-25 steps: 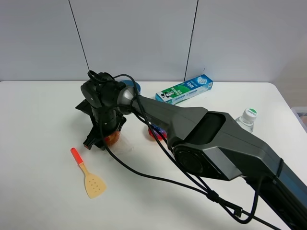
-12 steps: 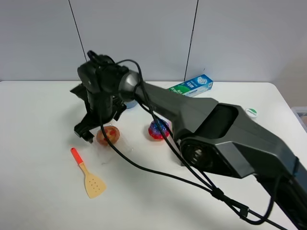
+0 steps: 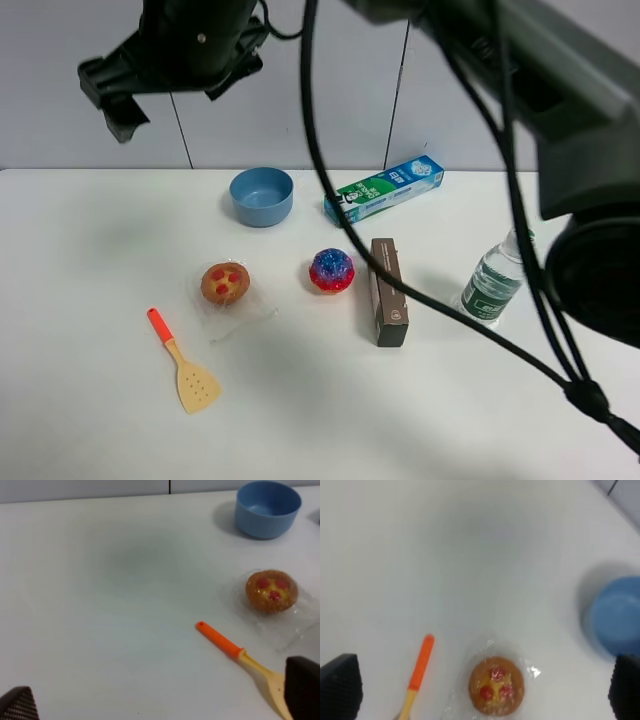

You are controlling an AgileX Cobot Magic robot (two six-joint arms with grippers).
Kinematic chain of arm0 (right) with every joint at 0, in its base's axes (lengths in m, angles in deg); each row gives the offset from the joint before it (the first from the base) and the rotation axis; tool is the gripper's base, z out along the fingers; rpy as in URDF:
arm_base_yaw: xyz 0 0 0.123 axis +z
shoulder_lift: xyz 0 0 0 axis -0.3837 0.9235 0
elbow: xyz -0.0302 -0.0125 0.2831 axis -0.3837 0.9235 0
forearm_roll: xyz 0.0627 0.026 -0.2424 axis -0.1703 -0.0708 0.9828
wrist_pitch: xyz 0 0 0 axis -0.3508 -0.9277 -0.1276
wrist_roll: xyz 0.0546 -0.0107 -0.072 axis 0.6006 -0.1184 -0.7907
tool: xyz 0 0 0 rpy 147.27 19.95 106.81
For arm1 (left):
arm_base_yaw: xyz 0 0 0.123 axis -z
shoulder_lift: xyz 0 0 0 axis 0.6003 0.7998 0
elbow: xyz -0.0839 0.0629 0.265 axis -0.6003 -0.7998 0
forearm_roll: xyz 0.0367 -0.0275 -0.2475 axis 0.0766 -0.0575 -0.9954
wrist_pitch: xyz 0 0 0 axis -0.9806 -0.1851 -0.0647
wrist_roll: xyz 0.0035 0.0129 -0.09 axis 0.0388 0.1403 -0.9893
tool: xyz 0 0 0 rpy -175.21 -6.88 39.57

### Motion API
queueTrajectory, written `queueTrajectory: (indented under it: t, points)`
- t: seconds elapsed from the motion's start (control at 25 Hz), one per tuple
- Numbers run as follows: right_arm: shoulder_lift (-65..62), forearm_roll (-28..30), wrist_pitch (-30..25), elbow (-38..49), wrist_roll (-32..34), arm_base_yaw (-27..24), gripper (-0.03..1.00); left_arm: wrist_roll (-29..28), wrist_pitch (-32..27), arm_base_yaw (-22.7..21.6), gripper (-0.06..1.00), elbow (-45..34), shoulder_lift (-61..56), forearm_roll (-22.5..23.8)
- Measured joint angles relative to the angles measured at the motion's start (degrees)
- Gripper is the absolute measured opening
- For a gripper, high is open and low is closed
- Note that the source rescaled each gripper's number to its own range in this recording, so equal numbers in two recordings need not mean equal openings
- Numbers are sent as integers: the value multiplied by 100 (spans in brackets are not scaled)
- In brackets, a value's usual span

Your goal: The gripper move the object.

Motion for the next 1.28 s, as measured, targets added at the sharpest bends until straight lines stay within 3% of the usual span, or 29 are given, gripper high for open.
queueTrajectory:
  t: [0.28,0.52,0.68,1.08,1.28]
  points:
    - [-761,54,0,0,-112,0,100,0,0,0,100,0,0,0]
    - [-1396,952,-5,0,-384,-144,100,0,0,0,100,0,0,0]
    - [-1729,1184,-5,0,-417,-670,100,0,0,0,100,0,0,0]
    - [-2761,1823,-17,25,-417,-2572,100,0,0,0,100,0,0,0]
    - [-3634,1920,-4,1244,-420,-3314,100,0,0,0,100,0,0,0]
